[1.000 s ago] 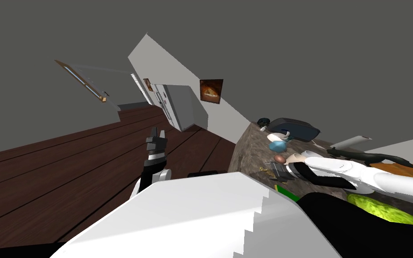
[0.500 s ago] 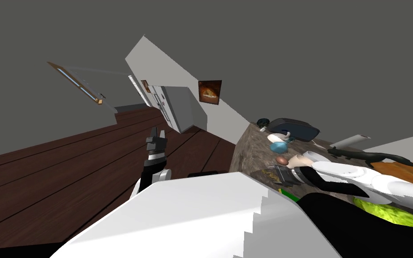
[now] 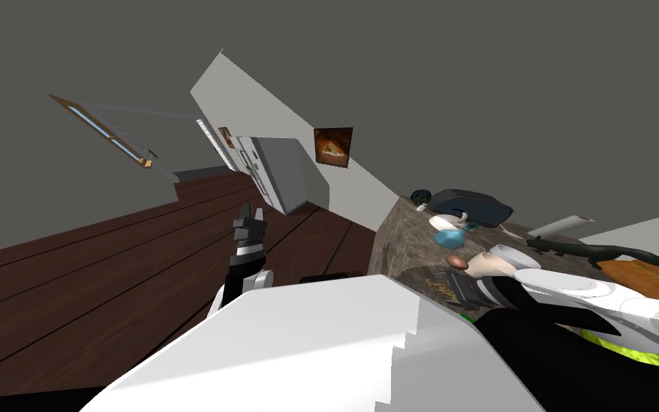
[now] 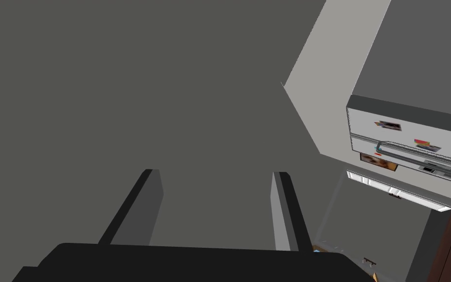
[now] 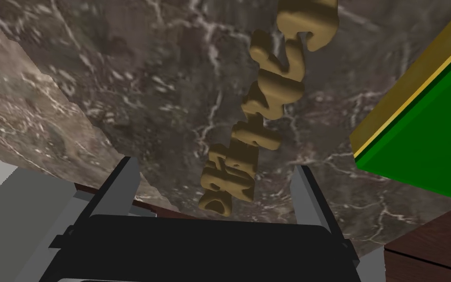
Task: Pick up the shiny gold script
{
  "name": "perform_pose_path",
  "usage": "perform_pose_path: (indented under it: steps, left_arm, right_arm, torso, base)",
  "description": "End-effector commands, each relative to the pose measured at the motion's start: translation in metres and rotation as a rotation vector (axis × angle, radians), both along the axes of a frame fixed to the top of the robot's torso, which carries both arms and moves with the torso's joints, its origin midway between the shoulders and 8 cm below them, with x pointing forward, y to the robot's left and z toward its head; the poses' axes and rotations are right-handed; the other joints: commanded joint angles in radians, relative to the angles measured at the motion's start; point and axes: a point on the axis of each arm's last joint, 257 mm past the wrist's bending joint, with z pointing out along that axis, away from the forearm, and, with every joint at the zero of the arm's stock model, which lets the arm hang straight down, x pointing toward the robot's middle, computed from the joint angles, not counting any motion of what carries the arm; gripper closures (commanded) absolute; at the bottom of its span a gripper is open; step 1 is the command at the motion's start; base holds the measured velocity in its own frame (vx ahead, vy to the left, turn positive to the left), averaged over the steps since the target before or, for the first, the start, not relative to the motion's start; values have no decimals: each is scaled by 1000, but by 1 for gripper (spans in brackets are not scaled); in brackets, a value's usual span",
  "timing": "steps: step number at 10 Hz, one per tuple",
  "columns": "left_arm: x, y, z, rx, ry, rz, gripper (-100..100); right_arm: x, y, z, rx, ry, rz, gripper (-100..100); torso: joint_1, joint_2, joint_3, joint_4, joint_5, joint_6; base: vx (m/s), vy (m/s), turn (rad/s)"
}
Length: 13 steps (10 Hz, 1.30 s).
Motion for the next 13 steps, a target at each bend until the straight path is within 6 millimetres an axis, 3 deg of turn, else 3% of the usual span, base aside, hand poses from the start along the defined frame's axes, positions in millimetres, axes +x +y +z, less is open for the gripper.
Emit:
perform_pose_path:
  steps: [1, 8, 9, 10, 12, 13]
  left_arm:
    - [0, 0, 0, 0, 0, 0, 0]
    - [0, 0, 0, 0, 0, 0, 0]
    - [0, 0, 0, 0, 0, 0, 0]
    - [0, 0, 0, 0, 0, 0, 0]
    - [0, 0, 0, 0, 0, 0, 0]
    - [0, 0, 0, 0, 0, 0, 0]
  right_arm:
    - [-7, -3, -2, -3, -3, 22, -100]
    - [-60, -14, -12, 5, -2, 43, -100]
    - [-60, -14, -12, 1, -5, 65, -100]
    - [-74, -16, -15, 7, -4, 57, -100]
    - [-73, -15, -14, 4, -5, 65, -100]
    - [-73, -15, -13, 4, -5, 69, 100]
  torso:
    - [0, 0, 0, 0, 0, 0]
    - [-2, 0, 0, 0, 0, -1]
    - [0, 0, 0, 0, 0, 0]
    - [0, 0, 0, 0, 0, -1]
    - [-1, 1, 0, 0, 0, -1]
    - [-2, 3, 1, 0, 0, -1]
  base:
    - [100, 32, -46]
    - [100, 25, -55]
    - [89, 38, -44]
    - [102, 39, -66]
    - [58, 20, -20]
    - [6, 2, 1]
